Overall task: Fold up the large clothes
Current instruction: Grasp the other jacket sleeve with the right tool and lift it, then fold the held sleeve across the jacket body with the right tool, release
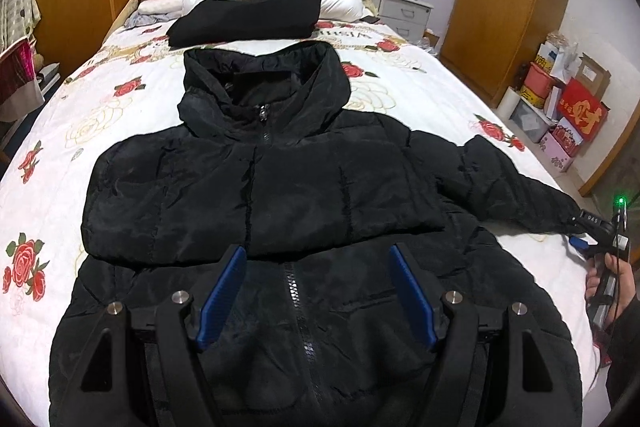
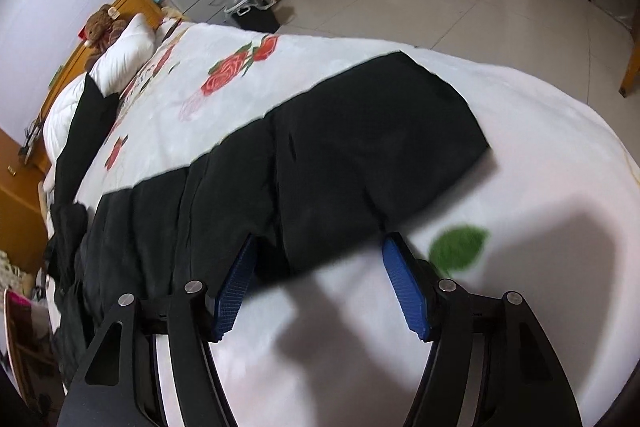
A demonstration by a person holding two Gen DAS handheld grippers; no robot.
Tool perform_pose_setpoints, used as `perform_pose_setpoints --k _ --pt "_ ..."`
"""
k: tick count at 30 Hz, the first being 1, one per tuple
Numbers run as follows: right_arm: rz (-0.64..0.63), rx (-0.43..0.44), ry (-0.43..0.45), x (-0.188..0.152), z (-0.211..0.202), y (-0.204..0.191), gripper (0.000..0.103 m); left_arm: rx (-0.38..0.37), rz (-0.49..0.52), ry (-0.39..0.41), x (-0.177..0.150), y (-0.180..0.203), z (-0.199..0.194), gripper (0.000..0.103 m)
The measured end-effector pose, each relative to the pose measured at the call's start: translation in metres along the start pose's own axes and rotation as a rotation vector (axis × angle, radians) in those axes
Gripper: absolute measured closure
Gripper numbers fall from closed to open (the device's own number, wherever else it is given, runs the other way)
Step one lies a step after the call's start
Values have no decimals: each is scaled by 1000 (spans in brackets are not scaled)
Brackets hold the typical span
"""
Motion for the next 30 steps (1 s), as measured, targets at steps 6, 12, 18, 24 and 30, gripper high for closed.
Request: perform_pose_setpoints --k 6,12,18,24,30 --pt "62 -23 33 16 18 4 52 17 -20 -22 -5 -13 12 29" --pt "28 -3 63 31 0 -13 94 32 -39 -16 -3 -24 7 29" --pt "-71 114 178 51 -64 -64 95 38 -60 15 3 -35 -9 29" --pt "-193 269 254 58 -129 -137 95 47 -72 49 12 -46 -27 29" --pt "-303 417 265 41 -169 -216 95 67 -87 81 24 -66 -39 29"
Point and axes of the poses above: each gripper's, at about its wrist camera, not at the fingertips, and z roughly the way its jaws point, y to its right, x to its top, the point moved 1 cm from there along z, roughly the way its jaws point, and after that the axes turned 10 degrees about y, right-handed, at the moved point
